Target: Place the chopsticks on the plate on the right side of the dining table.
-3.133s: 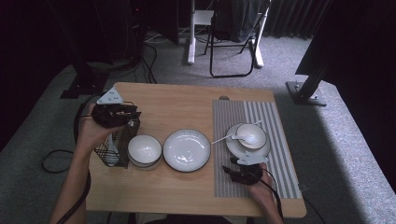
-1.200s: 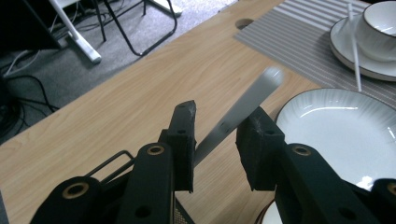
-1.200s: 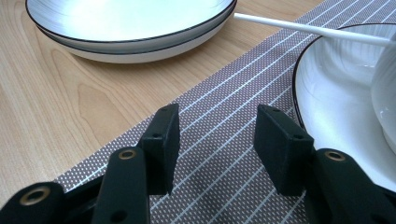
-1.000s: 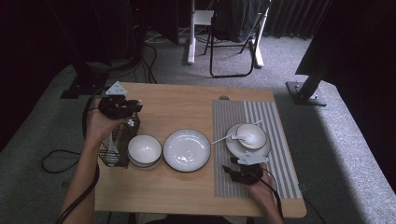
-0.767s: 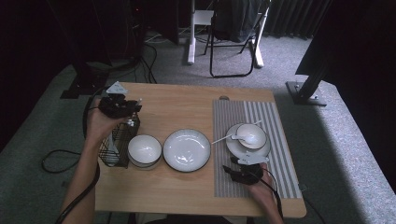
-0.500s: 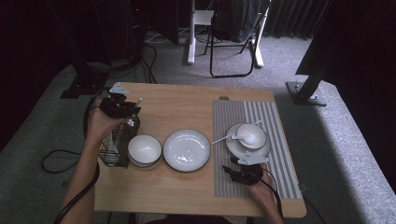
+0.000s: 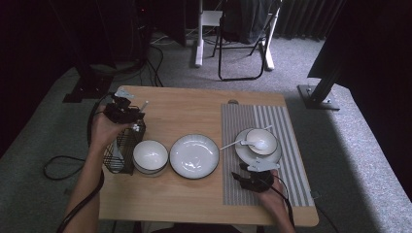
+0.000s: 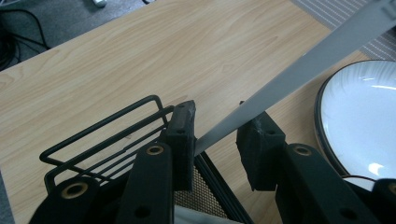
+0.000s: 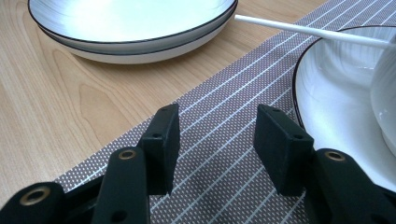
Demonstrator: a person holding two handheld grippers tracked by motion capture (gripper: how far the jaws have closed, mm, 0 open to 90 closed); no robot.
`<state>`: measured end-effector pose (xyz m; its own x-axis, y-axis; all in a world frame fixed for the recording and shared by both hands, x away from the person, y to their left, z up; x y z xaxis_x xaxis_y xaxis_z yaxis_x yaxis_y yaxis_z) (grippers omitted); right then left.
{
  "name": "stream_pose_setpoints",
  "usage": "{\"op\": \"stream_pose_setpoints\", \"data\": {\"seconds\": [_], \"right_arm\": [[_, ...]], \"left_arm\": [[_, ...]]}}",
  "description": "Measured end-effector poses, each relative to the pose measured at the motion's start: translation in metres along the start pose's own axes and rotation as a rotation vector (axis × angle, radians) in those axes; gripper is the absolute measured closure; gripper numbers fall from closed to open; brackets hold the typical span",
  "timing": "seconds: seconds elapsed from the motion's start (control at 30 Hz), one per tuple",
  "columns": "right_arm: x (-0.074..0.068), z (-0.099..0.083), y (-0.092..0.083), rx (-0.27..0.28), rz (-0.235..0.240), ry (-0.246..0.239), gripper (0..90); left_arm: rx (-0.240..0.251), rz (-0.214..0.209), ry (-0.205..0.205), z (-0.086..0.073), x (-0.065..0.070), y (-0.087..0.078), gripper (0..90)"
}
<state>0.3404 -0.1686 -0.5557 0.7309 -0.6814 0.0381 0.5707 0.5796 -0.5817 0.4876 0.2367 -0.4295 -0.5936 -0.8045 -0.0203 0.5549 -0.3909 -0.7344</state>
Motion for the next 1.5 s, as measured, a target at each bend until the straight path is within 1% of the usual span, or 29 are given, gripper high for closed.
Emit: {"op": "stream_pose_setpoints", "data": {"seconds": [0.13,0.3,0.43,0.5,0.67,0.8,0.97,1.0,1.07,1.2,1.23,1.27,1.3,1.37,1.5], "right_arm": [[0.000,0.000,0.000,0.001,-0.001,0.000,50.2],[0.000,0.000,0.000,0.001,-0.001,0.001,50.2],[0.001,0.000,0.000,0.002,-0.001,0.003,50.1],[0.001,0.000,0.000,0.002,-0.002,0.003,50.2],[0.001,0.000,0.000,0.003,-0.002,0.002,50.1],[0.000,0.000,0.000,0.002,-0.002,0.002,50.2],[0.000,0.000,0.000,0.002,-0.001,0.002,50.2],[0.000,0.000,0.000,0.002,-0.001,0.002,50.2],[0.000,0.000,0.000,0.001,-0.002,0.002,50.2],[0.000,0.000,0.000,0.002,-0.002,0.001,50.2],[0.000,0.000,0.000,0.002,-0.002,0.001,50.2],[0.000,0.000,0.000,0.002,-0.003,0.000,50.2],[0.000,0.000,0.000,0.002,-0.003,0.000,50.2],[0.000,0.000,0.000,0.002,-0.002,0.000,50.2],[0.000,0.000,0.000,0.002,-0.002,-0.001,50.2]], "left_arm": [[-0.007,0.007,0.006,0.000,0.000,0.001,68.9],[-0.004,0.031,0.032,0.000,0.001,0.000,70.7],[0.027,0.027,0.038,0.004,0.003,-0.005,74.2],[0.040,0.033,0.045,0.007,0.004,-0.007,76.5],[0.049,0.053,0.065,0.008,0.005,-0.007,80.6],[0.059,0.067,0.068,0.007,0.004,-0.007,84.1],[0.063,0.081,0.078,0.004,0.003,-0.005,84.7],[0.069,0.082,0.078,0.003,0.003,-0.005,84.8],[0.080,0.096,0.083,0.004,0.004,-0.006,85.0],[0.118,0.112,0.092,0.010,0.004,-0.011,85.2],[0.118,0.112,0.092,0.010,0.004,-0.011,85.2],[0.138,0.120,0.100,0.014,0.005,-0.015,85.3],[0.138,0.120,0.100,0.014,0.005,-0.015,85.2],[0.165,0.124,0.106,0.019,0.007,-0.020,85.3],[0.196,0.123,0.117,0.026,0.010,-0.028,85.2]]}}
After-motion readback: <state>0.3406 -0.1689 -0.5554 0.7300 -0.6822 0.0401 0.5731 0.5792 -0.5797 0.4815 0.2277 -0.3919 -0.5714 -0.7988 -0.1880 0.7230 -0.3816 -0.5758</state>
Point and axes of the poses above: each handheld gripper's, and its own axes: y roughly forward along the jaws, z roughly out of its top, x roughly to its right, the point moved 7 cm from there along y, roughly forward along the jaws, and after that the axes turned 2 degrees about -y, right-handed, at the moved point
